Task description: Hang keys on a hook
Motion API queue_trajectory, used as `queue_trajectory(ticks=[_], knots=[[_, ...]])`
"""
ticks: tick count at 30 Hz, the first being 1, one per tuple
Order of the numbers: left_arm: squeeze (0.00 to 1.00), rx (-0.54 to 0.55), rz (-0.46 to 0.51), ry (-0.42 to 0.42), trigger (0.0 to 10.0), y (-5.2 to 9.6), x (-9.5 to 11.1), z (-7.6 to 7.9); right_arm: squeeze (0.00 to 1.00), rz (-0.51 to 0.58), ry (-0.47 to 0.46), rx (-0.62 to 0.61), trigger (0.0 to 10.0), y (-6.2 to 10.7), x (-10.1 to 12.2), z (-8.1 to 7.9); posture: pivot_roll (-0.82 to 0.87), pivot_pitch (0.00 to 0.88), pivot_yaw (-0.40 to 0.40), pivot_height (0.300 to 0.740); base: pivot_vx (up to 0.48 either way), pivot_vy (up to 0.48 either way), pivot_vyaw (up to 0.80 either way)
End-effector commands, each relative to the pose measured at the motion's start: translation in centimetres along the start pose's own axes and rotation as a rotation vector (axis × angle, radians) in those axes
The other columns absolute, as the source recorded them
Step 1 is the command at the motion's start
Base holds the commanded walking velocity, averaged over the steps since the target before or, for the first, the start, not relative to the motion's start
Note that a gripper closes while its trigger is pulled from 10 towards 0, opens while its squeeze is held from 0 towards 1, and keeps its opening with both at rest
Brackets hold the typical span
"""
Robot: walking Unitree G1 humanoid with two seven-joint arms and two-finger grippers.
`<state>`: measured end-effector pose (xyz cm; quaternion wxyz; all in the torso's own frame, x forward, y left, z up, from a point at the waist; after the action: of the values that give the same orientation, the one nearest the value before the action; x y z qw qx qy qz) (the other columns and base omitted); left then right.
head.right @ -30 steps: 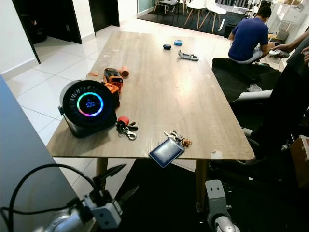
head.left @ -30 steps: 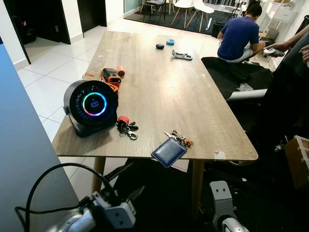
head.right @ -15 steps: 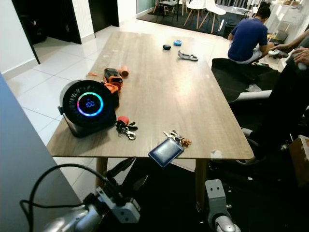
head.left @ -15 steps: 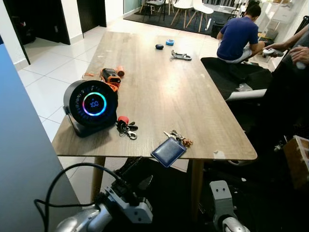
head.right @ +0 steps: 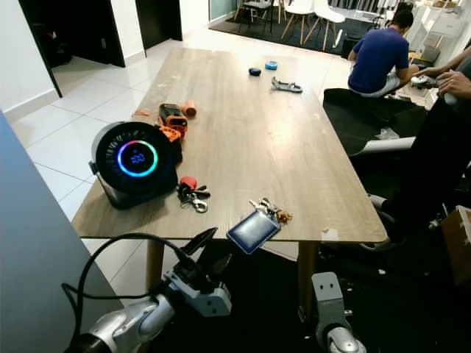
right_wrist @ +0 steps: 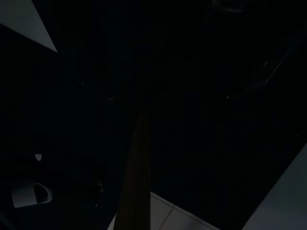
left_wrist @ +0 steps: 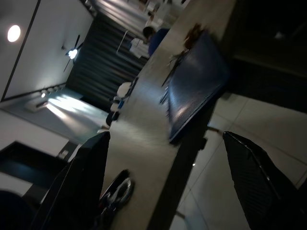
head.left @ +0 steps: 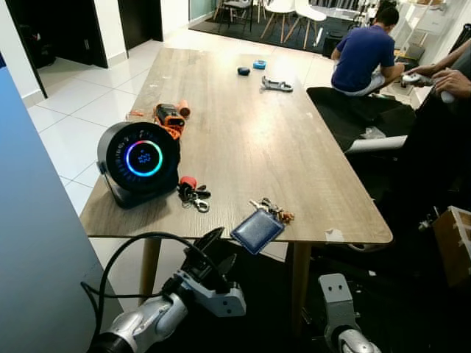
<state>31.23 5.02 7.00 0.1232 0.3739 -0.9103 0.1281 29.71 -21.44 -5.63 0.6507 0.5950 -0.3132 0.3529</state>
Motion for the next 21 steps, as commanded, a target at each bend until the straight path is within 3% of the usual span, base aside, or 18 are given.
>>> queue_trajectory(ticks=[1, 11, 21], knots=[[0.0, -0.015, 0.031, 0.005, 10.0, -0.1, 0.9, 0.9, 0.0, -0.031, -0.004, -0.01, 10.0, 0.3, -1.1, 0.3, 0.06, 0.115, -0.074, 0.74, 0.0, 0.0, 0.0], [0.0, 0.029, 0.013, -0.003, 10.0, -1.5, 1.2, 1.0, 0.0, -0.031, -0.002, -0.01, 10.0, 0.3, -1.1, 0.2, 0.06, 0.11, -0.069, 0.74, 0.0, 0.0, 0.0], [0.0, -0.014, 0.001, -0.043, 10.0, -2.7, 1.3, 1.8, 0.0, -0.028, -0.007, -0.015, 10.0, 0.3, -1.1, 0.3, 0.05, 0.109, -0.063, 0.74, 0.0, 0.0, 0.0]])
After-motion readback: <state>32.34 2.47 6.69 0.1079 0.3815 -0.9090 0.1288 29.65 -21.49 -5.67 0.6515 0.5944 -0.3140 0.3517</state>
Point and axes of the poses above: a point about 5 cm out from each wrist's last joint towards the gripper, its own y axis pointing back from the gripper into the wrist, its own x axis along the axis of the wrist's last joint, z = x × y, the point moved 5 cm from there along -y, pointing out of the wrist towards the gripper, and after that the axes turned 2 degrees about -y, right-handed, at the moved point
